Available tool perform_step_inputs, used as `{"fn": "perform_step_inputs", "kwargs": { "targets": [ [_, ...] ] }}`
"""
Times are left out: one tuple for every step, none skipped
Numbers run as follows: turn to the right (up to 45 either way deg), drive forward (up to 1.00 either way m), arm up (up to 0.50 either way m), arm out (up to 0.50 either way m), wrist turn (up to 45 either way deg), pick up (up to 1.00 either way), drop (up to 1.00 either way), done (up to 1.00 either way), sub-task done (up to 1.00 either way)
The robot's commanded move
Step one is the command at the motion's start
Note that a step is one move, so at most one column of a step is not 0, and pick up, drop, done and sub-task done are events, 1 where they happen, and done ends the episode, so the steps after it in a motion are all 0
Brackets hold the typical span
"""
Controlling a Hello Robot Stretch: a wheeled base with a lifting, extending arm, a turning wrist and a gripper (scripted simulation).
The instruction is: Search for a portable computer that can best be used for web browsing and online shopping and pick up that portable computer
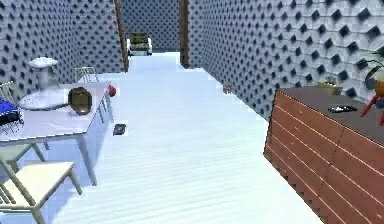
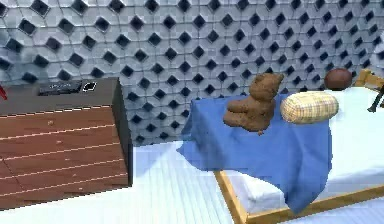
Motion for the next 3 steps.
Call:
{"fn": "perform_step_inputs", "kwargs": {
  "targets": [
    [0.0, 1.00, 0.00, 0.00, 0.0, 0.00, 0.00, 0.00, 0.00],
    [-3.0, 0.00, 0.00, 0.00, 0.0, 0.00, 0.00, 0.00, 0.00],
    [0.0, 0.35, 0.00, 0.00, 0.0, 0.00, 0.00, 0.00, 0.00]
  ]
}}
